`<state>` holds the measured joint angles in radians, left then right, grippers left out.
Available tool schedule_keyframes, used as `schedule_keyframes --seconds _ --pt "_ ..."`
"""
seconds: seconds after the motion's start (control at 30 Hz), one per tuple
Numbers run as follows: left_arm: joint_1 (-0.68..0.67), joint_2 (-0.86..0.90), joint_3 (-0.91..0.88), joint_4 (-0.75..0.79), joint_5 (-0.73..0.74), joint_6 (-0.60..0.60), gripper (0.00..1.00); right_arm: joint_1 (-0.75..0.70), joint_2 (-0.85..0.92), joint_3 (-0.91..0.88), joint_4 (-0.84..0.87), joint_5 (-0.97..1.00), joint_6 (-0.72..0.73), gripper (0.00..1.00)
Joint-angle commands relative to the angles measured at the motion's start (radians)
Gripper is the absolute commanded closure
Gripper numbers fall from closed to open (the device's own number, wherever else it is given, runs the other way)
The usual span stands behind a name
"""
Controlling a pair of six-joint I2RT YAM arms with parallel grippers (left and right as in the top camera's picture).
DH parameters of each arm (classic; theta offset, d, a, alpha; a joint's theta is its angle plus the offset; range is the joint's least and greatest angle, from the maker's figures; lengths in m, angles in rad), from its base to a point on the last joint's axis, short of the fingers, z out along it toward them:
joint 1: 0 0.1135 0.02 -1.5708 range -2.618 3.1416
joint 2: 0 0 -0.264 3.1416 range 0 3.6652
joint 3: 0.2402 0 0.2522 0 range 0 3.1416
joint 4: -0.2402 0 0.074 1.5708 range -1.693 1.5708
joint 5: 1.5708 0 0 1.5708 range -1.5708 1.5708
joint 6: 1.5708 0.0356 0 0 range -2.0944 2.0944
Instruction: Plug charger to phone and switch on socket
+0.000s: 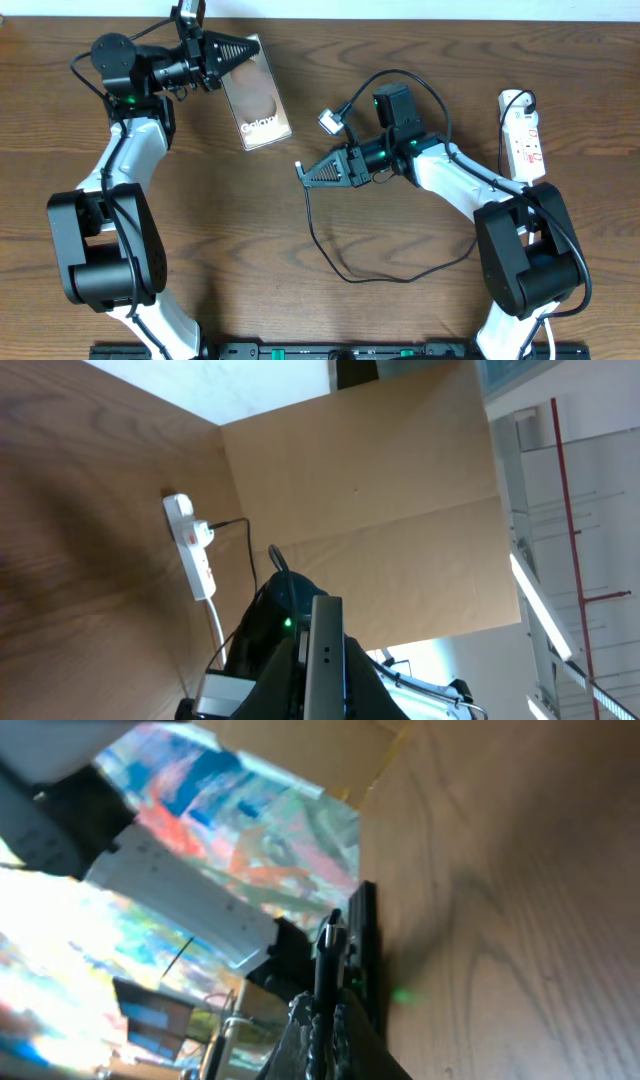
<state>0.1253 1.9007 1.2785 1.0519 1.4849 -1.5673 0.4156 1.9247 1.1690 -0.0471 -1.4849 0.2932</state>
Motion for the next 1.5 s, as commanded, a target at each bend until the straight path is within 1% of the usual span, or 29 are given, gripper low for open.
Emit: schedule_keyframes --seconds 0.0,0.13,0.27,0.33,0.4,0.53,0.67,0.8,0.9,1.0,1.1,1.17,1.2,1.23,1.27,1.3,1.33,1.37,1.4,1.47 --pt "0.004 -0.014 0.015 0.009 0.012 -0.013 0.93 -0.001 0.010 0.002 -0.019 0.178 0.103 0.99" --pt "0.004 -0.014 0.015 0.010 0.012 -0.012 0.93 -0.003 0.010 0.002 -0.105 0.391 0.141 0.99" --pt "0.004 -0.014 0.015 0.010 0.011 -0.012 0.93 -0.003 0.010 0.002 -0.290 0.754 0.189 0.99" --pt "0.004 -0.014 0.015 0.009 0.011 -0.008 0.93 -0.003 0.010 0.002 -0.438 1.013 0.212 0.99" --pt "0.004 -0.014 0.015 0.009 0.011 0.000 0.93 -0.003 0.010 0.002 -0.521 1.131 0.236 0.99" --pt "0.004 -0.014 0.015 0.009 0.011 0.003 0.92 -0.002 0.010 0.002 -0.646 1.250 0.291 0.99" --pt "0.004 -0.014 0.015 0.009 0.008 0.003 0.93 -0.002 0.010 0.002 -0.710 1.253 0.304 0.99" --pt "0.004 -0.014 0.015 0.009 0.003 0.003 0.93 0.024 0.012 0.000 -0.784 1.376 0.359 0.99" --pt "0.004 -0.014 0.015 0.009 0.003 0.003 0.93 0.051 0.021 -0.006 -0.780 1.415 0.386 0.99" --pt "0.004 -0.014 0.015 0.009 0.004 0.003 0.93 0.080 0.079 -0.006 -0.753 1.415 0.407 0.99" --pt "0.004 -0.014 0.015 0.009 0.008 0.003 0.93 0.081 0.138 -0.006 -0.731 1.389 0.408 0.99" --pt "0.005 -0.014 0.015 0.009 0.008 0.003 0.92 0.073 0.139 -0.006 -0.731 1.376 0.405 0.99" --pt "0.007 -0.014 0.015 0.009 0.008 0.003 0.93 0.068 0.139 -0.006 -0.731 1.373 0.405 0.96" --pt "0.009 -0.014 0.015 0.009 0.008 0.003 0.93 0.068 0.139 -0.006 -0.731 1.372 0.406 0.90" --pt "0.010 -0.014 0.015 0.009 0.008 0.003 0.93 0.068 0.139 -0.006 -0.731 1.372 0.405 0.87" --pt "0.013 -0.014 0.015 0.009 0.008 0.003 0.93 0.068 0.139 -0.006 -0.731 1.372 0.405 0.79" --pt "0.014 -0.014 0.015 0.009 0.008 0.003 0.93 0.068 0.139 -0.006 -0.732 1.372 0.405 0.76" --pt "0.015 -0.014 0.015 0.009 0.008 0.003 0.92 0.068 0.139 -0.006 -0.732 1.372 0.405 0.68" --pt "0.016 -0.014 0.015 0.009 0.008 0.003 0.93 0.069 0.139 -0.006 -0.732 1.372 0.405 0.66" --pt "0.016 -0.014 0.015 0.009 0.008 0.003 0.93 0.069 0.139 -0.006 -0.732 1.372 0.405 0.66"
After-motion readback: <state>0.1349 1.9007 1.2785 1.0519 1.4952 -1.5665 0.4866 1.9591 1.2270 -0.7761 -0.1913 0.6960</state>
